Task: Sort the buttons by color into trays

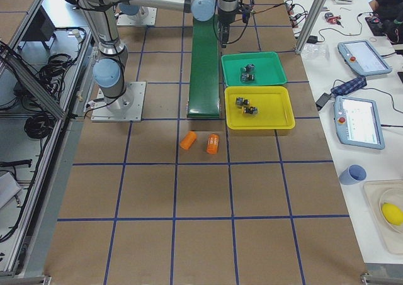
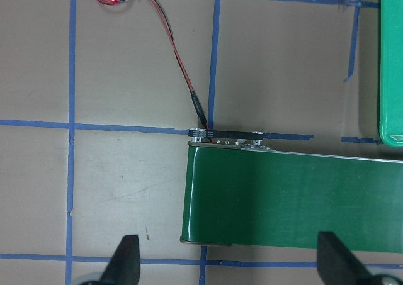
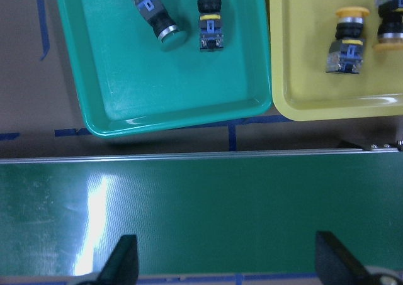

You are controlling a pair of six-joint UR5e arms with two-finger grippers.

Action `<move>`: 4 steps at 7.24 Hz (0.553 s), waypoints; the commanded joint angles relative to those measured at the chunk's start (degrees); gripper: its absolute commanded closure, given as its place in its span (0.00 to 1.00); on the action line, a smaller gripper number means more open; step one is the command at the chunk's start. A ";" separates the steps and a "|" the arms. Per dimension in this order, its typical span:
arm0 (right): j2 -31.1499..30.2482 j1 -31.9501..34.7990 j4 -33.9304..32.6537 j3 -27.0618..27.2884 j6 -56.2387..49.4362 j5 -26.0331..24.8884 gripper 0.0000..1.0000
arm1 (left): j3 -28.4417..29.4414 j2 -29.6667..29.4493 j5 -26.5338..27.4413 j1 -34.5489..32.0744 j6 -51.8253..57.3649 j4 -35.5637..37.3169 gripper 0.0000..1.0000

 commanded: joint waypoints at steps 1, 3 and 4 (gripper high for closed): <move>-9.04 -1.41 7.90 3.26 0.04 0.31 0.00 | -0.04 0.06 0.06 0.00 -0.13 -0.04 0.00; -9.68 -1.15 7.67 3.52 -0.04 0.22 0.00 | -0.91 0.76 0.58 -0.09 -0.13 -0.04 0.00; -9.42 -1.15 7.49 3.61 0.04 0.22 0.00 | -0.74 0.85 0.59 -0.18 -0.13 -0.04 0.00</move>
